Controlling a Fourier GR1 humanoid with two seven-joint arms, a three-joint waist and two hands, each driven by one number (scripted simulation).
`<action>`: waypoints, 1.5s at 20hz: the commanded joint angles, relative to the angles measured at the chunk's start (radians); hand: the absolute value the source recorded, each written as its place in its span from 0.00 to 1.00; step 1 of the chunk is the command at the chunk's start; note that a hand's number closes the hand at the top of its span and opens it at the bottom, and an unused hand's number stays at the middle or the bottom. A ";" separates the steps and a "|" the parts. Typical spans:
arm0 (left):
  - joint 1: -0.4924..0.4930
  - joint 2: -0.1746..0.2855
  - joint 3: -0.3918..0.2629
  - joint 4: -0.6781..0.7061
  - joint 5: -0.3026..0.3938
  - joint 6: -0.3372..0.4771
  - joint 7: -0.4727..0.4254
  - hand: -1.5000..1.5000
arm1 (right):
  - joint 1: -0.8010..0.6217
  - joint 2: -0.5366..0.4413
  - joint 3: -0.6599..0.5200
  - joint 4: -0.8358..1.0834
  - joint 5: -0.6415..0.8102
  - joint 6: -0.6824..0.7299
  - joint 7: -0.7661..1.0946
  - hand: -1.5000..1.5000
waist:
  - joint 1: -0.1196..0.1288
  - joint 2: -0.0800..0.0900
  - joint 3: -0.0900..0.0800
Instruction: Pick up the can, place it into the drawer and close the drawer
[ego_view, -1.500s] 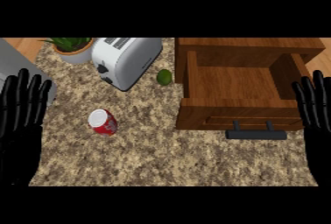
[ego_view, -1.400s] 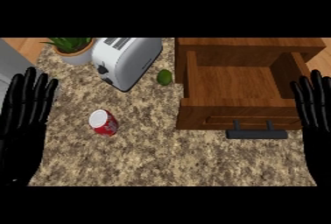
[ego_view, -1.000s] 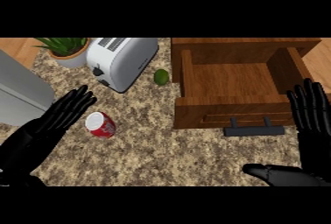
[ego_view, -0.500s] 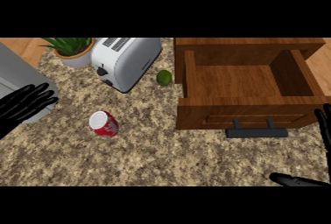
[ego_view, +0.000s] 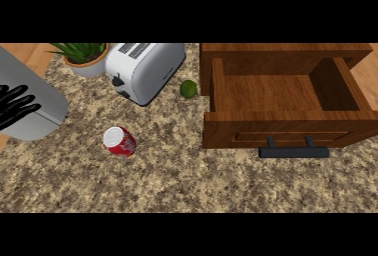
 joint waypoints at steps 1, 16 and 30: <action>-0.002 -0.015 -0.004 0.068 0.037 -0.025 0.033 0.00 | 0.018 0.028 -0.010 0.007 -0.008 0.029 -0.033 0.00 | 0.002 0.001 0.000; -0.115 -0.105 -0.141 0.120 0.144 0.139 0.237 0.00 | 0.122 0.019 -0.161 -0.037 -0.135 0.178 -0.041 0.00 | -0.003 0.001 0.000; -0.094 -0.285 -0.136 0.164 -0.154 0.123 0.146 0.00 | 0.123 0.045 -0.263 -0.053 -0.164 0.257 0.006 0.00 | 0.001 0.000 -0.001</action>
